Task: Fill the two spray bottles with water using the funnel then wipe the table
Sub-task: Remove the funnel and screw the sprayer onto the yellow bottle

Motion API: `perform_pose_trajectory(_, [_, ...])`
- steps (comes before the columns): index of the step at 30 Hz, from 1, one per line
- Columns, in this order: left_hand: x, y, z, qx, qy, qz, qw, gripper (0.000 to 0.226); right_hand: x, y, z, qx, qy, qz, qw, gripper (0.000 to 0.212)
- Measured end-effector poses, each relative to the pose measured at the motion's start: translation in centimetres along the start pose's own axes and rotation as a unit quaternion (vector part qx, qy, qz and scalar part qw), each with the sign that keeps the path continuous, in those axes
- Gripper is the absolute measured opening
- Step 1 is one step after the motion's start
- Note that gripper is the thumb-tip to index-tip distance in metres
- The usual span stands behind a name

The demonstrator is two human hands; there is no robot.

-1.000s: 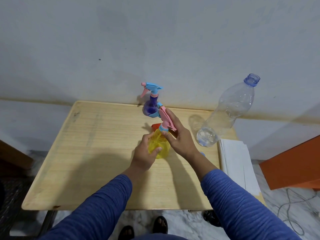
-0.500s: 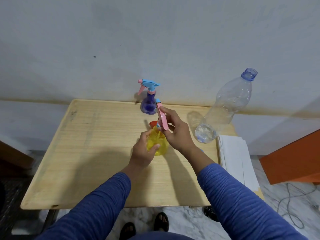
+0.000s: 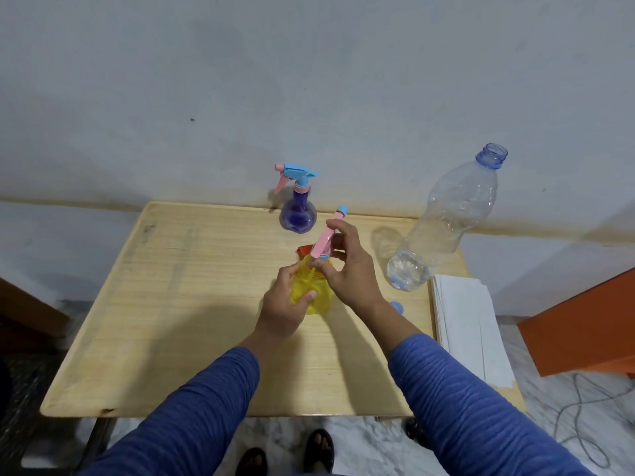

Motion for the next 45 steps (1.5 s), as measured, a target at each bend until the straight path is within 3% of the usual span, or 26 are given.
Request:
perform_pose_trajectory(3, [0.0, 0.0, 0.0, -0.002, -0.003, 0.005, 1.0, 0.056, 0.1, -0.1, 0.3, -0.015, 0.048, 0.019, 0.999, 0.061])
perform_pose_trajectory(10, [-0.1, -0.3, 0.0, 0.006, -0.008, 0.019, 1.0, 0.052, -0.1, 0.0, -1.3, -0.009, -0.04, -0.003, 0.999, 0.06])
perform_pose_trajectory(16, [-0.1, -0.5, -0.1, -0.006, -0.013, 0.022, 1.0, 0.055, -0.7, -0.6, -0.4, -0.021, 0.022, 0.033, 0.999, 0.067])
perform_pose_trajectory(21, [-0.3, -0.5, -0.1, -0.007, -0.022, 0.022, 0.999, 0.052, -0.3, -0.5, -1.0, -0.006, -0.046, 0.012, 0.999, 0.063])
perform_pose_trajectory(27, [-0.2, -0.4, -0.2, -0.016, -0.021, 0.028, 0.999, 0.051, -0.6, -0.4, -0.6, -0.009, 0.009, 0.025, 1.0, 0.062])
perform_pose_trajectory(31, [-0.3, -0.2, -0.2, -0.012, -0.018, 0.031, 0.999, 0.054, -0.4, -0.2, -1.1, -0.014, -0.047, 0.004, 0.999, 0.057])
perform_pose_trajectory(33, [-0.3, -0.3, -0.1, -0.002, -0.019, 0.03, 0.999, 0.051, -0.2, -0.1, -1.4, -0.006, -0.052, -0.019, 0.998, 0.061])
perform_pose_trajectory(38, [-0.1, -0.4, -0.1, 0.0, -0.023, 0.035, 0.999, 0.054, -1.0, -0.1, -1.2, -0.007, -0.012, 0.017, 1.0, 0.07])
perform_pose_trajectory(42, [-0.3, -0.5, 0.0, 0.012, -0.02, 0.025, 0.999, 0.052, -0.5, -0.2, -1.5, -0.005, -0.056, -0.019, 0.998, 0.066])
perform_pose_trajectory(45, [-0.3, -0.8, 0.1, 0.019, -0.021, 0.012, 1.0, 0.045, -0.5, 0.1, -1.6, 0.001, -0.043, -0.016, 0.999, 0.075])
Point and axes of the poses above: each hand's wrist, its own x-axis towards the middle knuckle, its own z-axis out of the back of the hand, y = z × x, the point moved 4 cm from there along x, towards the middle knuckle, and after that the axes turned 3 degrees about -x, right-handed, at the moved point
